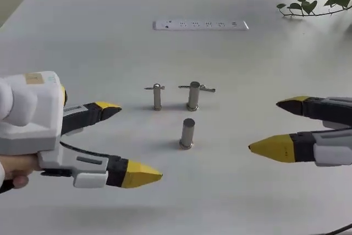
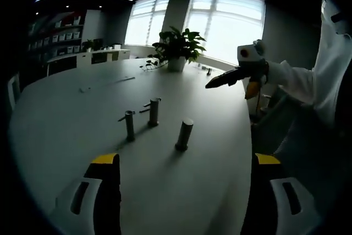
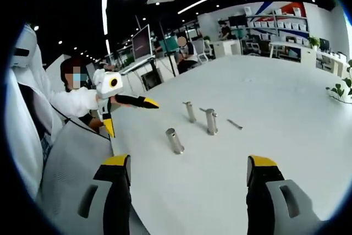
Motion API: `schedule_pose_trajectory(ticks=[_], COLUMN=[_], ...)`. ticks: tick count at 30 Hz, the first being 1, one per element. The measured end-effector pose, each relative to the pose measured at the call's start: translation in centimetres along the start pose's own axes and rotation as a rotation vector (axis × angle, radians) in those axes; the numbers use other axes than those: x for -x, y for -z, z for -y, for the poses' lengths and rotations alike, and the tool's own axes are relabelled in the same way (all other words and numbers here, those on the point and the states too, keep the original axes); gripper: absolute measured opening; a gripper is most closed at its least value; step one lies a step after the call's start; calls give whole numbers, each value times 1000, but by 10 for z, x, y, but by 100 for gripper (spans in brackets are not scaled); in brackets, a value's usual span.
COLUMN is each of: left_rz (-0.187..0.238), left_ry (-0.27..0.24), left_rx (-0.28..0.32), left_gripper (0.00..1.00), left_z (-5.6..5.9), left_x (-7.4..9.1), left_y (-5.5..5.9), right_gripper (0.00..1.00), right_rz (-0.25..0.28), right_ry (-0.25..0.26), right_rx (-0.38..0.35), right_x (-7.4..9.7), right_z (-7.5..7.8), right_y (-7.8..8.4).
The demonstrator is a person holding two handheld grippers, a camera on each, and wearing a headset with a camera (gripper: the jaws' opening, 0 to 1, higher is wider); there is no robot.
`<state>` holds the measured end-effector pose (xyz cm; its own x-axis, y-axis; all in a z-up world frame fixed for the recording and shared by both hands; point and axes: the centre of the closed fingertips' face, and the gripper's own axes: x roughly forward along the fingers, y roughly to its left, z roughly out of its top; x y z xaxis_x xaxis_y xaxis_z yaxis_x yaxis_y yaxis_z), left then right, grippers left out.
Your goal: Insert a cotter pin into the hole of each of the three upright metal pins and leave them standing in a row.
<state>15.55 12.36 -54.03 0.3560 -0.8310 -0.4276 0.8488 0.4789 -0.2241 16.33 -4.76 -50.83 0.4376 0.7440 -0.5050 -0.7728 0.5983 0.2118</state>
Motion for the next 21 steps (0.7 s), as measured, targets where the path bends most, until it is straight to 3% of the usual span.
schedule_pose_trajectory(ticks=[3, 4, 8, 11, 14, 18, 21], left_rz=[-23, -18, 19, 46, 78, 81, 90], left_ry=[-13, -22, -30, -72, -84, -98, -105], left_rx=[20, 3, 32, 29, 53, 72, 83], left_gripper=[99, 99, 99, 99, 99, 99, 99], left_z=[3, 5, 7, 3, 2, 2, 1], left_x=[4, 6, 9, 15, 19, 26, 30], left_y=[6, 6, 2, -3, -8, -8, -8], right_gripper=[81, 79, 76, 72, 66, 53, 42], right_rz=[-34, -55, -148, -179, -214, -266, -326], right_ry=[-15, -16, -15, -29, -39, -46, -49], right_rx=[42, 67, 171, 199, 220, 235, 236], right_x=[-3, -5, -9, -14, -26, -40, -48], right_z=[4, 7, 19, 23, 42, 65, 69], right_y=[-6, -8, -16, -25, -34, -40, -38])
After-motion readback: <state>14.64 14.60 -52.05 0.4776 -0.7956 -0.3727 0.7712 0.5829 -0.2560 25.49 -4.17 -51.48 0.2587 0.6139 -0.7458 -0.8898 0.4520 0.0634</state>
